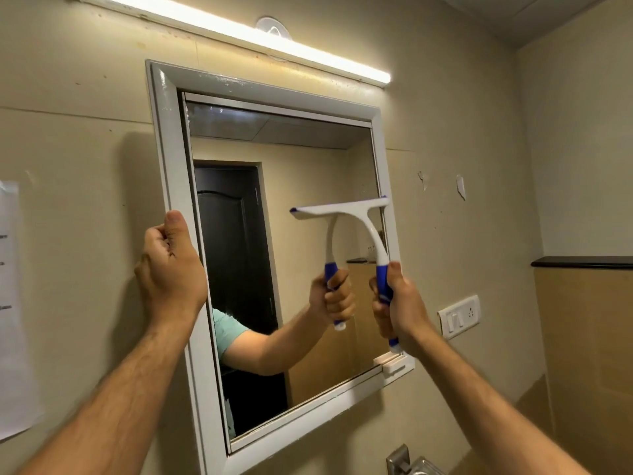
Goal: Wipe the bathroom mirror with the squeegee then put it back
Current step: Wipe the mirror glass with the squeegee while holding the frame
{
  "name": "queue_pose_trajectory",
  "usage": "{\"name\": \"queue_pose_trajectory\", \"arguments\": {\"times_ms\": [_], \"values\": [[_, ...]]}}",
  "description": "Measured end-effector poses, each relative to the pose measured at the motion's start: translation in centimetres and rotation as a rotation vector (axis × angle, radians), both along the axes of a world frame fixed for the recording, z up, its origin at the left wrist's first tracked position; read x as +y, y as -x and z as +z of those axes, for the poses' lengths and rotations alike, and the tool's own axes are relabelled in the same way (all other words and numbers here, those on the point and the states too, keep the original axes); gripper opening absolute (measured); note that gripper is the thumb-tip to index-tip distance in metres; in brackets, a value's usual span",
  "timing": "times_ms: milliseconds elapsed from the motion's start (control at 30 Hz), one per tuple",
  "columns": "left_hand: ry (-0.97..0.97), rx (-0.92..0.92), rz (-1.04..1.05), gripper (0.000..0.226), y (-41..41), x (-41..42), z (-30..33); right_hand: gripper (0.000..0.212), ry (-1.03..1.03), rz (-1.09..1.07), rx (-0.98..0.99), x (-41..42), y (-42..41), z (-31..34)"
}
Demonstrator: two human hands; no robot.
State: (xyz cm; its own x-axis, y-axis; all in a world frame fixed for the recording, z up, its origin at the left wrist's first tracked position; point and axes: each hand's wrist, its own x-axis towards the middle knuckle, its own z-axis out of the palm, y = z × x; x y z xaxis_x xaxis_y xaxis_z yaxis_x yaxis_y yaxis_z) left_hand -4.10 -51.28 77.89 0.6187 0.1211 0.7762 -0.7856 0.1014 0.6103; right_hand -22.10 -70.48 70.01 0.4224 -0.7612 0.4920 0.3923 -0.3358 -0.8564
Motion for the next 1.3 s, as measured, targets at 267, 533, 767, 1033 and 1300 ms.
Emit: {"name": "queue_pose_trajectory", "arguments": {"times_ms": [267,533,767,1033,1300], "values": [[-0.009,0.006,-0.005,0.054,-0.1,0.4,-0.1,0.056,0.023,-0.103,0.025,0.2,1.0,0.9],[0.022,0.055,-0.125,0.058,1.1,0.6,0.0,0.057,0.003,-0.014,0.009,-0.6,0.4,5.8],[0.005,0.036,-0.044,0.071,1.9,0.7,-0.1,0.057,0.006,-0.043,0.056,0.2,0.7,-0.5],[-0.025,0.003,0.017,0.060,-0.2,0.3,-0.2,0.054,0.180,-0.166,0.032,0.9,0.4,5.2],[-0.029,-0.002,-0.002,0.062,-0.4,0.3,-0.2,0.057,0.026,-0.055,0.045,0.2,0.5,-0.3]]}}
